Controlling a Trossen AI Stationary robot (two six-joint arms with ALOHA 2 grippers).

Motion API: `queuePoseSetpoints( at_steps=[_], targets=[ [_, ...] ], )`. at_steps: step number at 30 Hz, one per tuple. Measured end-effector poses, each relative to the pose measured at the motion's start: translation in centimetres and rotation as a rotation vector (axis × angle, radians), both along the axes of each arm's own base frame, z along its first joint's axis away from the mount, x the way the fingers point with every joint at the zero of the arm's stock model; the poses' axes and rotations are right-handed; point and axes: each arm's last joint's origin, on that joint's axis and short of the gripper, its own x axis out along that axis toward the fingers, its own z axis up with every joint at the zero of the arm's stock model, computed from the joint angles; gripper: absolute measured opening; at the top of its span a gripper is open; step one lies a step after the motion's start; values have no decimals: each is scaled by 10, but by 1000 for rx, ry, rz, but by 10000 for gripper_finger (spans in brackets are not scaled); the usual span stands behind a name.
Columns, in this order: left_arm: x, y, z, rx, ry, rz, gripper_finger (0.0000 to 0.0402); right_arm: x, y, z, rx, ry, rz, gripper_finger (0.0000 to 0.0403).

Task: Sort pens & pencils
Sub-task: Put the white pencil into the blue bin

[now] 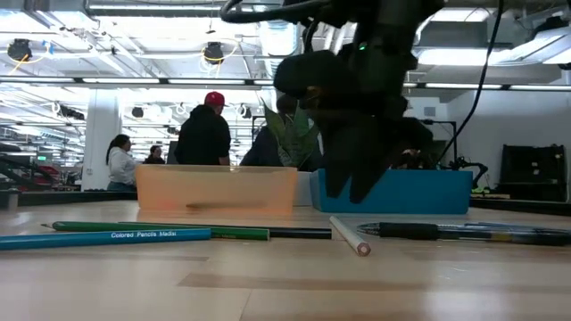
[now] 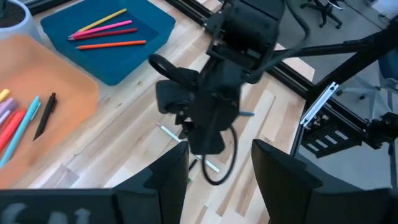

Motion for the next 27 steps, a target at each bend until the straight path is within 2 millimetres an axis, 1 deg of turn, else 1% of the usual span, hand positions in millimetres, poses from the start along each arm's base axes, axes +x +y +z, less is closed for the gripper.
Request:
queuePoseSetpoints(
  at_steps=[5, 7, 9, 13, 16, 18, 21, 23, 25, 27],
  targets=[
    [0, 0, 0, -1, -1, 0, 167, 3, -12, 0, 18, 4, -75, 189],
    [0, 0, 0, -1, -1, 1, 167, 3, -13, 0, 28, 6, -83, 189],
    [0, 0, 0, -2, -2, 1, 167, 2, -10, 0, 39, 8, -90, 189],
    [0, 0, 0, -4, -3, 2, 167, 1, -2, -10, 40, 38, -99, 189],
    [0, 0, 0, -2, -4, 5, 167, 5, 3, -19, 66, 35, -106, 186],
    [0, 0, 0, -2, -5, 6, 167, 7, 5, -26, 77, 45, -99, 181],
    [0, 0, 0, -1, -6, 8, 167, 7, 7, -30, 100, 64, -84, 173],
    [0, 0, 0, -1, -6, 8, 167, 5, 9, -32, 83, 75, -77, 167],
    [0, 0, 0, -1, -6, 8, 167, 3, 9, -33, 72, 95, -72, 154],
    [0, 0, 0, -1, -6, 8, 167, 2, 8, -33, 70, 115, -63, 130]
  ],
)
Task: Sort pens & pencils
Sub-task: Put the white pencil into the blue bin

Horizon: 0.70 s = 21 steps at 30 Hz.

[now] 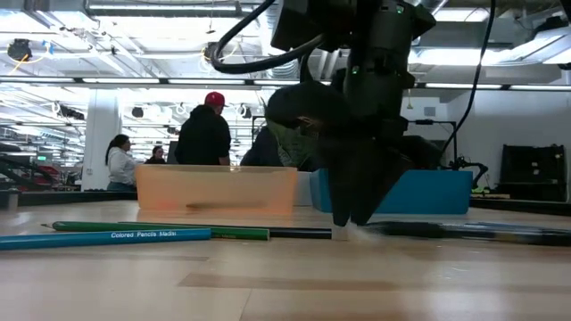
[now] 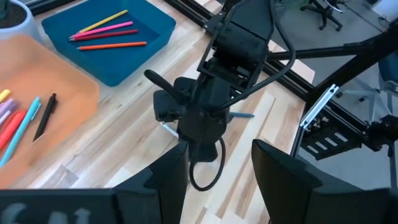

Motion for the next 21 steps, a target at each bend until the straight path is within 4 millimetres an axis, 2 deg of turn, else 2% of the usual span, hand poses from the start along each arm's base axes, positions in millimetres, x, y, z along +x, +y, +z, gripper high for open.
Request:
queuePoseSetpoints(
  at_steps=[7, 14, 21],
  targets=[
    [0, 0, 0, 0, -1, 1, 167, -2, -1, 1, -5, 14, 46, 17],
    [0, 0, 0, 3, 0, 0, 167, -1, -5, 1, -9, 13, 130, 11],
    [0, 0, 0, 12, 4, -4, 167, -3, -10, 25, -54, -35, 186, 3]
  ],
)
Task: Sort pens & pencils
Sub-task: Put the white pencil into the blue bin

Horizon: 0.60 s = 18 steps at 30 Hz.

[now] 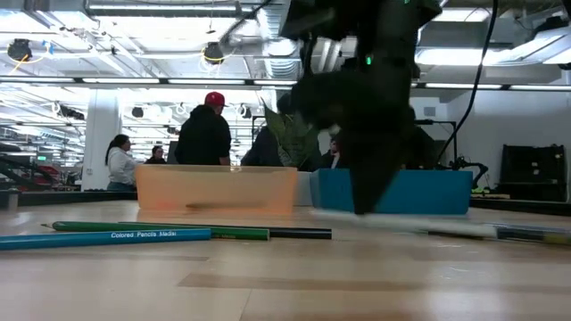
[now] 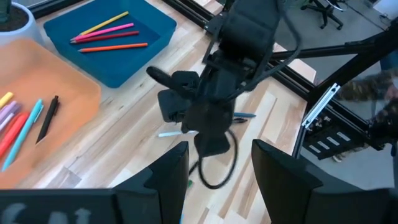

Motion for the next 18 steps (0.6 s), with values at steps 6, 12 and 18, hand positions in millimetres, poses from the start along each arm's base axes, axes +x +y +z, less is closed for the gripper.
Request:
queuePoseSetpoints(
  at_steps=[6, 12, 18],
  targets=[
    [-1, 1, -1, 15, 17, -1, 167, -7, -12, 50, -52, -152, 6, 2],
    [-1, 1, -1, 42, 25, -20, 167, -31, -25, 112, -134, -313, -26, 1],
    [-1, 1, -1, 64, 23, -22, 167, -65, -40, 168, -190, -480, -94, 1]
  ],
)
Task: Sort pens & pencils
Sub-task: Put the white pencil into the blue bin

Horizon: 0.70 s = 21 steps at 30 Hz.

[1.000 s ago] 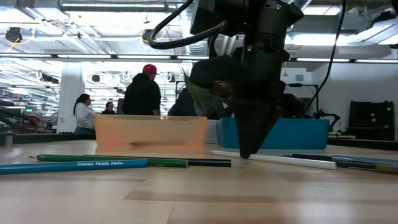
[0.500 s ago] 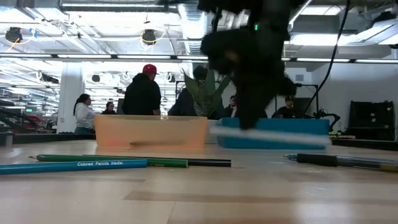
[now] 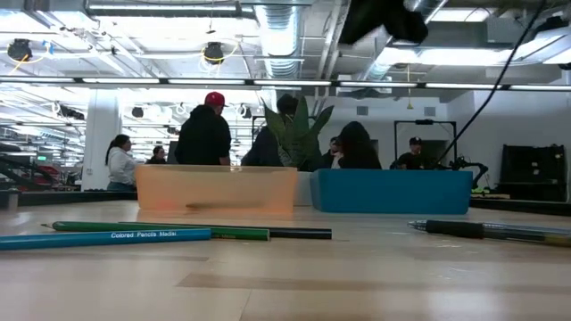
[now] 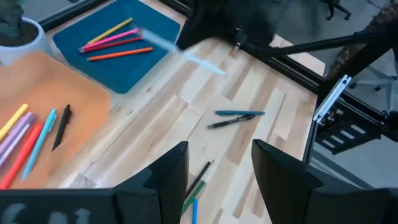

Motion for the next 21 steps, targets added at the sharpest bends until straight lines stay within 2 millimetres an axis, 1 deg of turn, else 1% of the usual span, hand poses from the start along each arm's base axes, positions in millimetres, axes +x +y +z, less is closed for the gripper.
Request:
queuePoseSetpoints(
  at_steps=[3, 8, 13, 16, 21],
  targets=[
    [0, 0, 0, 18, -6, 6, 167, -19, -5, 28, -5, -113, -16, 1],
    [0, 1, 1, 55, -10, -1, 167, -58, -11, 71, -33, -304, -42, 1],
    [1, 1, 1, 87, -15, -3, 167, -99, -15, 114, -66, -557, -19, 1],
    [1, 1, 1, 108, -14, -9, 167, -121, -19, 130, -82, -648, -28, 1],
    [1, 1, 1, 132, -6, -26, 167, -148, -21, 150, -118, -791, -10, 1]
  ],
)
